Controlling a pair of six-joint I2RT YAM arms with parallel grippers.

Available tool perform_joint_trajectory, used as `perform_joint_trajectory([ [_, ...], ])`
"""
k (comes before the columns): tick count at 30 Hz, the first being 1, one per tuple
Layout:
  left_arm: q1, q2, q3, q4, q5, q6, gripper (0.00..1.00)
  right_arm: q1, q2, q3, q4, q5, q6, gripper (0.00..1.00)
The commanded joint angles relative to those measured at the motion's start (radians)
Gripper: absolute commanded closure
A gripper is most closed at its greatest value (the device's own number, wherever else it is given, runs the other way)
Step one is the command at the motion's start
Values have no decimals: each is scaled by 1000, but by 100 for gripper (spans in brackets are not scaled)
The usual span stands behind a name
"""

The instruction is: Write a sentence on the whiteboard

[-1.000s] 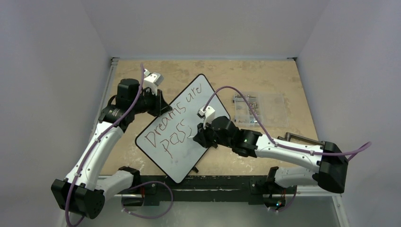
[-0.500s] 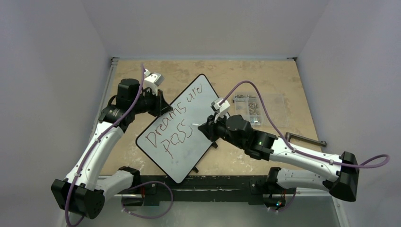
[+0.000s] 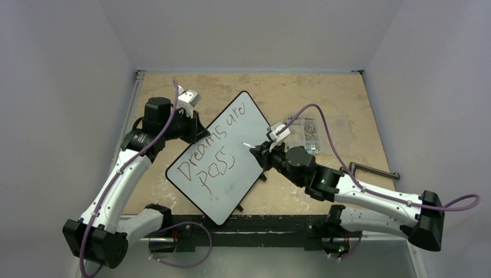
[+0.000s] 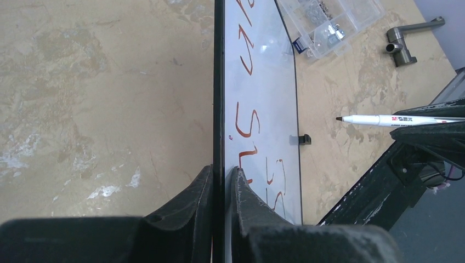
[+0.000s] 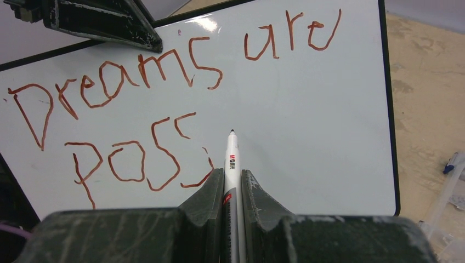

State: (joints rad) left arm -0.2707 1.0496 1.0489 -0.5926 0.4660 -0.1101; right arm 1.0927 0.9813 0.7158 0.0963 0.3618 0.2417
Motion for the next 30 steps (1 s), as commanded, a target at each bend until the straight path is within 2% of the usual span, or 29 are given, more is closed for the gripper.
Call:
perform_joint_trajectory([
  [1,-2,0,-1,39,-71,85,100,-4,-46,-24,95,17,-61,100],
  [22,-2,8,-10,28,-69,98,100,-6,-155,-146,164,-82,-106,100],
  [30,-2,23,-7,28,-56,95,100,-6,-121,-170,224,-125,-129,100],
])
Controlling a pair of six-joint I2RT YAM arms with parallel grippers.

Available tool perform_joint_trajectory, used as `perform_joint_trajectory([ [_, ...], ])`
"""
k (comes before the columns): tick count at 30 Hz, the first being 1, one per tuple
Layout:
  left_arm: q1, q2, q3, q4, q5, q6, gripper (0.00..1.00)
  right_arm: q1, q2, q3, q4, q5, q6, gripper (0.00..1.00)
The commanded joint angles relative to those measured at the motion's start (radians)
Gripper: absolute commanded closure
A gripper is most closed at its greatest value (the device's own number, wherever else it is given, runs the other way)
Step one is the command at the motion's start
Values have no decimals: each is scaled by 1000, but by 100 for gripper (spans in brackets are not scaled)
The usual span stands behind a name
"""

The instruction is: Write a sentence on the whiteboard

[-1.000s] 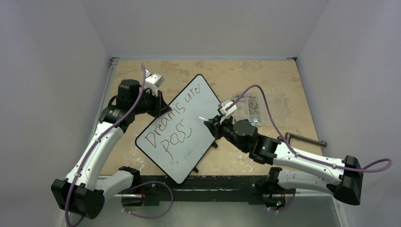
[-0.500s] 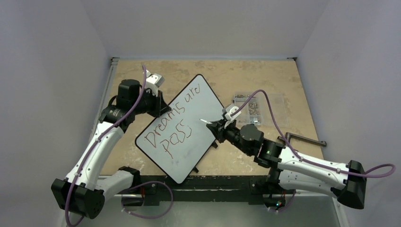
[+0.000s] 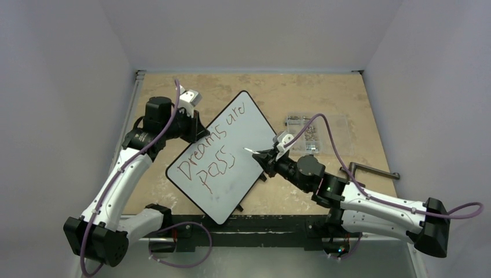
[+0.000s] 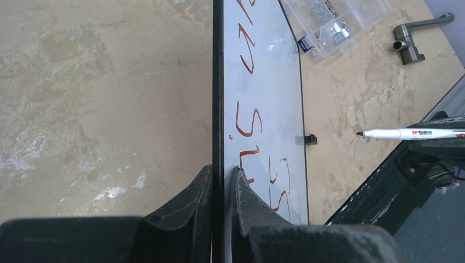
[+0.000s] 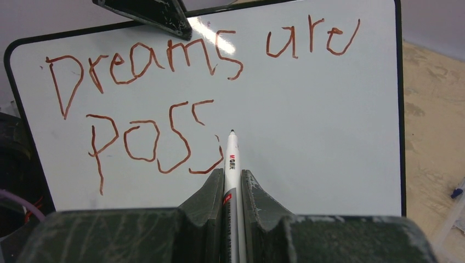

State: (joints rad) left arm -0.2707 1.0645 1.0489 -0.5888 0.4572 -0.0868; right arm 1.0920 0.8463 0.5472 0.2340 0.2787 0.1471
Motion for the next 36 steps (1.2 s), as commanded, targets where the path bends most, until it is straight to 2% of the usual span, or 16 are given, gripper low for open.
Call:
perform_joint_trajectory([
  [1,-2,10,-7,25,-48,72,100,-6,23,1,92,-53,-39,100],
  [11,-2,7,0,19,-39,71,100,-6,124,38,142,-78,-78,100],
  [22,-2,24,0,18,-31,69,100,-17,241,108,165,34,-76,100],
  [36,-2,21,-1,17,-26,67,100,-59,365,188,152,-7,-53,100],
])
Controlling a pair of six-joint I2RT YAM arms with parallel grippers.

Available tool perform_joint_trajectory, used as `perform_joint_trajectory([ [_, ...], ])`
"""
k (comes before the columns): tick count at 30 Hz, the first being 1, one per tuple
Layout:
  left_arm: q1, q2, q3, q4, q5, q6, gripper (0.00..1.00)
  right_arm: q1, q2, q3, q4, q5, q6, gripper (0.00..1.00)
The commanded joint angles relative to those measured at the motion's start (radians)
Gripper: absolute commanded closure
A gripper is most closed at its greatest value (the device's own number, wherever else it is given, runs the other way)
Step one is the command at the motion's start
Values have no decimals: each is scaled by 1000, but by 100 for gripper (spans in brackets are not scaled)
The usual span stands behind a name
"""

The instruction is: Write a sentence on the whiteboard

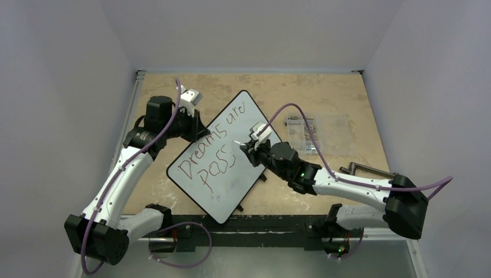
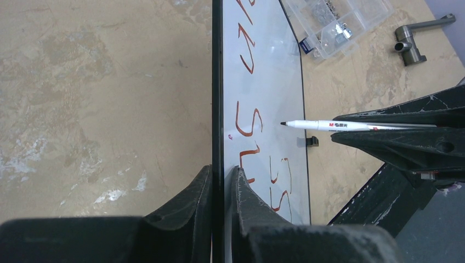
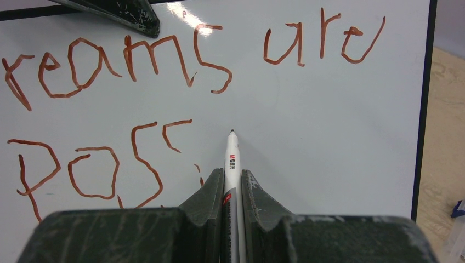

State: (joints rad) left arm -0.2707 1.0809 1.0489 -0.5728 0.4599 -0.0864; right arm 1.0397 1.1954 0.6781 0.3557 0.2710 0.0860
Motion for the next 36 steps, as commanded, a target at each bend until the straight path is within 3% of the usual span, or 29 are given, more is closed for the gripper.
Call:
perform_joint_trajectory([
  [1,-2,5,-1,1,-29,68,100,-9,22,59,27,-1,11,100],
  [25,-2,-8,-3,4,-21,64,100,-10,-75,-102,-127,-70,110,100],
  [36,-2,-9,-4,5,-17,63,100,-10,-172,-49,-168,-54,117,100],
])
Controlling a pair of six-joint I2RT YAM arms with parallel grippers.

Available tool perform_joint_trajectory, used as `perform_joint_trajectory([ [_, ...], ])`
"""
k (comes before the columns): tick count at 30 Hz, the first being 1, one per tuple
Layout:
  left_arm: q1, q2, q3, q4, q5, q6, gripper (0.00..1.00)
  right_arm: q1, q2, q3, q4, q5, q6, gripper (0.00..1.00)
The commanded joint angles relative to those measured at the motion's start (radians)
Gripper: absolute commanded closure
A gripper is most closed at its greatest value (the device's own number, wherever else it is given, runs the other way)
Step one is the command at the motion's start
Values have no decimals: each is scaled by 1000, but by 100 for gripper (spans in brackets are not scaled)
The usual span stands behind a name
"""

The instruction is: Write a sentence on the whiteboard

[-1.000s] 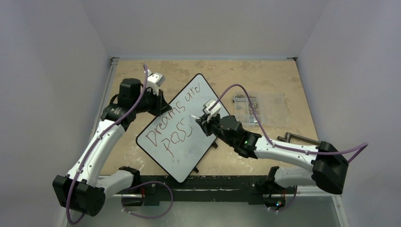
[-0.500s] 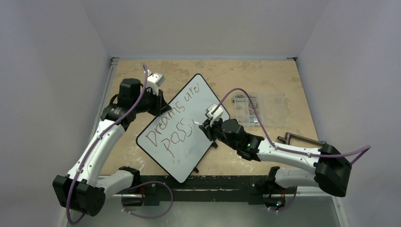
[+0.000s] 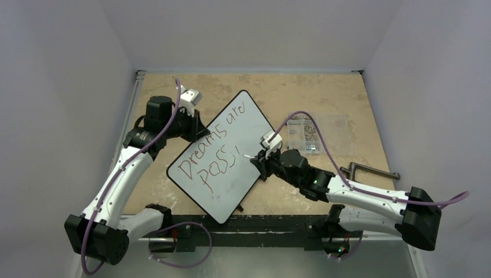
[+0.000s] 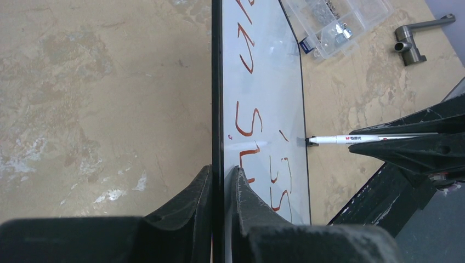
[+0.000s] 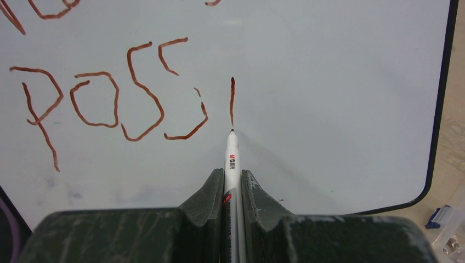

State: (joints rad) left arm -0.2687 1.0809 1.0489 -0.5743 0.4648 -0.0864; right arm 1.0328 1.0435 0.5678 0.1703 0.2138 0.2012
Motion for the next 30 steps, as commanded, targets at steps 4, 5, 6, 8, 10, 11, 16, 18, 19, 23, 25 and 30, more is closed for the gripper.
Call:
perform_joint_trajectory([
  [4,-4,-10,-3,7,-18,62,100,-3,33,129,54,1,-30,100],
  [5,-4,-10,-4,7,-18,62,100,-4,53,148,61,-2,-36,100],
  [6,-4,-10,-4,7,-18,63,100,-4,76,168,63,-5,-43,100],
  [8,-4,-11,-4,7,-19,63,100,-4,120,210,61,-9,-52,100],
  [10,-4,-10,-6,8,-19,62,100,-4,156,244,65,-8,-61,100],
  [11,-4,-10,-6,8,-19,62,100,-5,171,254,67,-6,-64,100],
  [16,-4,-10,-6,8,-17,62,100,-21,225,278,72,-4,-56,100],
  [18,-4,-10,-6,10,-17,63,100,-30,234,274,71,-3,-47,100],
  [19,-4,-11,-6,8,-17,63,100,-34,237,270,72,-3,-43,100],
  [23,-4,-13,-6,7,-17,63,100,-44,234,241,67,8,-29,100],
  [25,-4,-13,-6,7,-17,62,100,-48,226,225,66,12,-22,100],
  [30,-4,-13,-6,7,-15,63,100,-50,204,210,70,-6,-14,100],
])
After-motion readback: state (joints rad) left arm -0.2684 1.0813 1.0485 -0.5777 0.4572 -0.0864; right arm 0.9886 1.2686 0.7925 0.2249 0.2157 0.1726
